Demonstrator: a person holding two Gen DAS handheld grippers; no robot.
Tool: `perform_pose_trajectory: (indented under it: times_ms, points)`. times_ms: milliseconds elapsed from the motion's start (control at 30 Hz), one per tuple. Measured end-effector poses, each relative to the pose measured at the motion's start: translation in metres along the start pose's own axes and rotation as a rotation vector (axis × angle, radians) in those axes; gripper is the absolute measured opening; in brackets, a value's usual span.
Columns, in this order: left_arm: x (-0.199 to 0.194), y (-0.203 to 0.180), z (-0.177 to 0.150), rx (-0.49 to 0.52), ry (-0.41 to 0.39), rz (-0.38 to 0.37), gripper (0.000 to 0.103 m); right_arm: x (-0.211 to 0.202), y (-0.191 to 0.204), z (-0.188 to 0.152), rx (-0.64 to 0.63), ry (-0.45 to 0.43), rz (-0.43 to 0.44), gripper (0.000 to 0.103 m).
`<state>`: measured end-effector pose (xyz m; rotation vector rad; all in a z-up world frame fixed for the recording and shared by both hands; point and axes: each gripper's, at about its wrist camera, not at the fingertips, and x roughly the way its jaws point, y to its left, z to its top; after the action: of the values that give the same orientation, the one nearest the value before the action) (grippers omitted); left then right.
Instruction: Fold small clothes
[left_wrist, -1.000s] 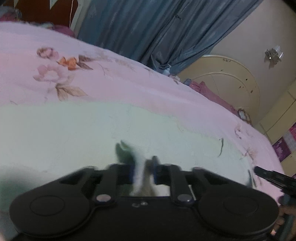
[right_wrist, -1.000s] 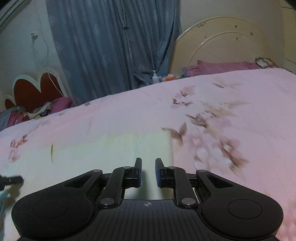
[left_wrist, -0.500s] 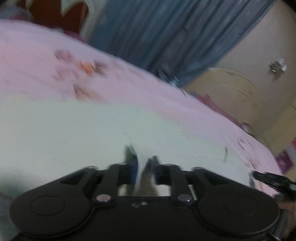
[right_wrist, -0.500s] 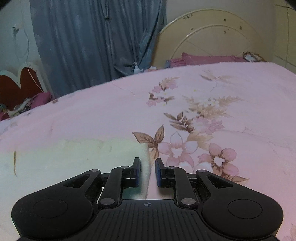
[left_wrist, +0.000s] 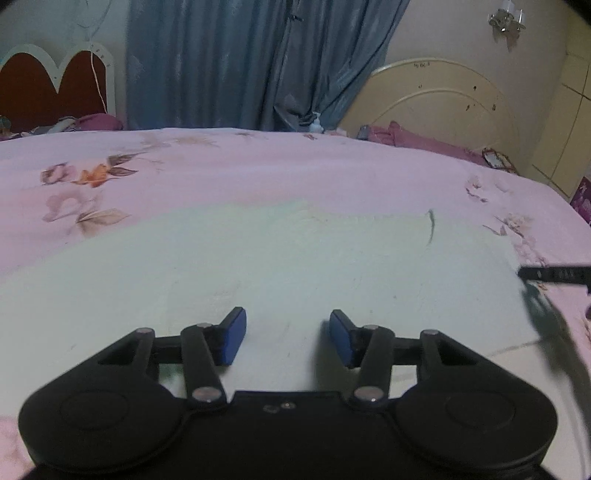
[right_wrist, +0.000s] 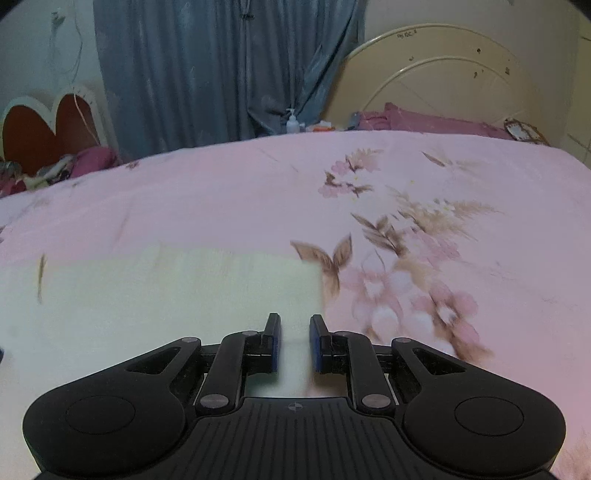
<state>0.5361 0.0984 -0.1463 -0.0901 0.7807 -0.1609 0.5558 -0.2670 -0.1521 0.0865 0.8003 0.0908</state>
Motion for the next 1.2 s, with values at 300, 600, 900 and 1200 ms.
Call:
perform_pose_trajectory:
  times_ms: [300, 600, 900, 1200]
  points:
    - [-0.018, 0.004, -0.011, -0.014, -0.012, -0.02, 0.053, -0.054, 0.01, -0.036, 0.009, -0.091, 0.016, 0.016]
    - [-0.047, 0.033, -0.029, -0.146, -0.049, -0.027, 0.056, -0.069, 0.014, -0.044, 0.046, -0.044, 0.041, 0.016]
    - [-0.121, 0.146, -0.072, -0.42, -0.114, 0.199, 0.07, -0.08, 0.034, -0.059, 0.062, 0.01, 0.093, 0.017]
    - [-0.172, 0.279, -0.114, -0.866, -0.261, 0.306, 0.053, -0.072, 0.074, -0.052, 0.017, -0.003, 0.076, 0.017]
